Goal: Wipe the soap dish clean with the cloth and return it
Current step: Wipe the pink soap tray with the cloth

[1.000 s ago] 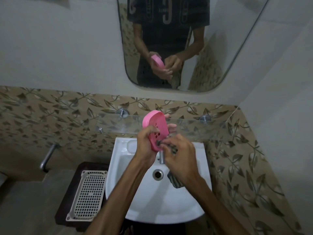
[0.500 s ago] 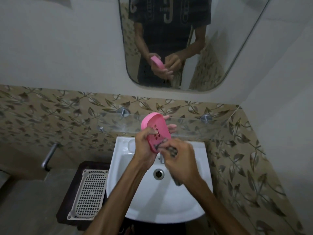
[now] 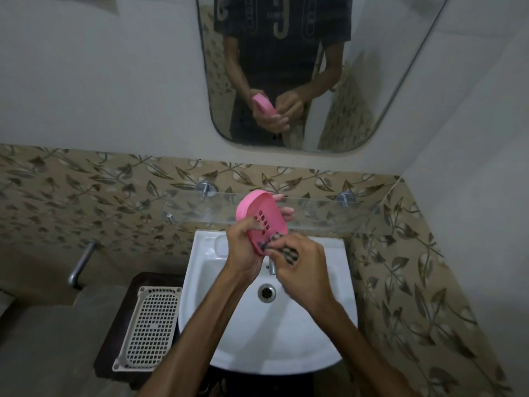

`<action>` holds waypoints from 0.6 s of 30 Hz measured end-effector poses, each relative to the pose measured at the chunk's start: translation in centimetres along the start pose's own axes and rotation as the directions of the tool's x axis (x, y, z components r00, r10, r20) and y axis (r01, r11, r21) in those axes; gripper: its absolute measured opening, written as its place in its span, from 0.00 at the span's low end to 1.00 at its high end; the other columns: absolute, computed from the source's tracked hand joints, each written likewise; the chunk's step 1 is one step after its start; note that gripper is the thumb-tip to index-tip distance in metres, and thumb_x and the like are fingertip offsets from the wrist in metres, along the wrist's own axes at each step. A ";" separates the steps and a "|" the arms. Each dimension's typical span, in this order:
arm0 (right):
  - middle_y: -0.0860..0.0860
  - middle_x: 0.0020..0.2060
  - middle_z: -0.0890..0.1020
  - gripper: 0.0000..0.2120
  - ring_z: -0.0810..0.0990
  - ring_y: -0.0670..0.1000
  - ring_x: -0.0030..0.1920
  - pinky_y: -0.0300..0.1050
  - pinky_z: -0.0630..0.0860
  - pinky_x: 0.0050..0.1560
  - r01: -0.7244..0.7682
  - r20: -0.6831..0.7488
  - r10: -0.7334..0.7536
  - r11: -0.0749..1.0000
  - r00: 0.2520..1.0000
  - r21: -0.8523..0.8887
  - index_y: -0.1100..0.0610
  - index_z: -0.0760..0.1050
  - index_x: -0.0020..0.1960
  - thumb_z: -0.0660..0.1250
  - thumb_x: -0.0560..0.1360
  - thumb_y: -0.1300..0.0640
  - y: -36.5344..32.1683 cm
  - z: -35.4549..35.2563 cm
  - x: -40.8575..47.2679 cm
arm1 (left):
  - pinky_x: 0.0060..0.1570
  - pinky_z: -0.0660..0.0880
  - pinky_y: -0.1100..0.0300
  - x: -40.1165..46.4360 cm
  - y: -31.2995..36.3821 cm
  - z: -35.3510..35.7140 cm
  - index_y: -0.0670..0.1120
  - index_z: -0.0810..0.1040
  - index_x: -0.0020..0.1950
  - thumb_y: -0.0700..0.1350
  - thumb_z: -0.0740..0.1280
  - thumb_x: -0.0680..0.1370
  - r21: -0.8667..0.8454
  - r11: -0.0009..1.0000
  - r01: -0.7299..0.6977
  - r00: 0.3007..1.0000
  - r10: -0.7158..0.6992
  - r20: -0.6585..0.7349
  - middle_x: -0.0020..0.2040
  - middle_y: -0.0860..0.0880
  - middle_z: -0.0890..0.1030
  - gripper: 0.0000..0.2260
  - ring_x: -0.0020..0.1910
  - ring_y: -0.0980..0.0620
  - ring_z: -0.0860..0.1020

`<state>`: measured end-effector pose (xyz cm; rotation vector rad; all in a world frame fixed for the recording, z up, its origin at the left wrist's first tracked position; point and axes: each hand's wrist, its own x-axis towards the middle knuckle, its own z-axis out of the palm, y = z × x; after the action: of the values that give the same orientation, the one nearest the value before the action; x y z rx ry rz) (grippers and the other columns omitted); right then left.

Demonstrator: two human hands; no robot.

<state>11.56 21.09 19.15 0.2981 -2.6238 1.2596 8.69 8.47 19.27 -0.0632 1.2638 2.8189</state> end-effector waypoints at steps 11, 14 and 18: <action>0.46 0.44 0.87 0.04 0.83 0.44 0.44 0.46 0.82 0.49 -0.133 -0.077 0.136 0.990 0.988 0.045 0.52 0.86 0.47 0.77 0.73 0.60 0.4 0.2 -0.2 | 0.58 0.75 0.46 -1.0 -0.3 0.5 0.32 0.72 0.71 0.38 0.56 0.66 0.012 0.998 -0.061 0.998 0.061 0.010 0.58 0.33 0.80 0.33 0.59 0.38 0.78; 0.42 0.45 0.85 0.06 0.84 0.43 0.47 0.37 0.81 0.49 -0.172 -0.077 0.189 0.967 0.979 0.189 0.49 0.84 0.48 0.75 0.75 0.59 -0.4 1.3 -1.8 | 0.57 0.76 0.46 -1.0 -0.6 0.9 0.37 0.76 0.68 0.39 0.58 0.65 -0.002 0.994 -0.108 0.993 0.108 -0.048 0.57 0.35 0.81 0.31 0.58 0.39 0.79; 0.46 0.44 0.88 0.09 0.86 0.45 0.48 0.37 0.82 0.49 -0.360 0.024 0.413 0.761 0.910 0.540 0.49 0.86 0.47 0.73 0.77 0.63 0.0 1.9 -1.4 | 0.58 0.72 0.46 -1.4 -0.8 0.8 0.46 0.83 0.60 0.39 0.59 0.65 0.065 0.990 -0.122 0.990 0.126 -0.067 0.59 0.39 0.82 0.26 0.59 0.41 0.78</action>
<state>12.67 19.75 17.61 -0.2454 -2.2617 2.0861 10.11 9.56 19.27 -0.0858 1.4160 2.9035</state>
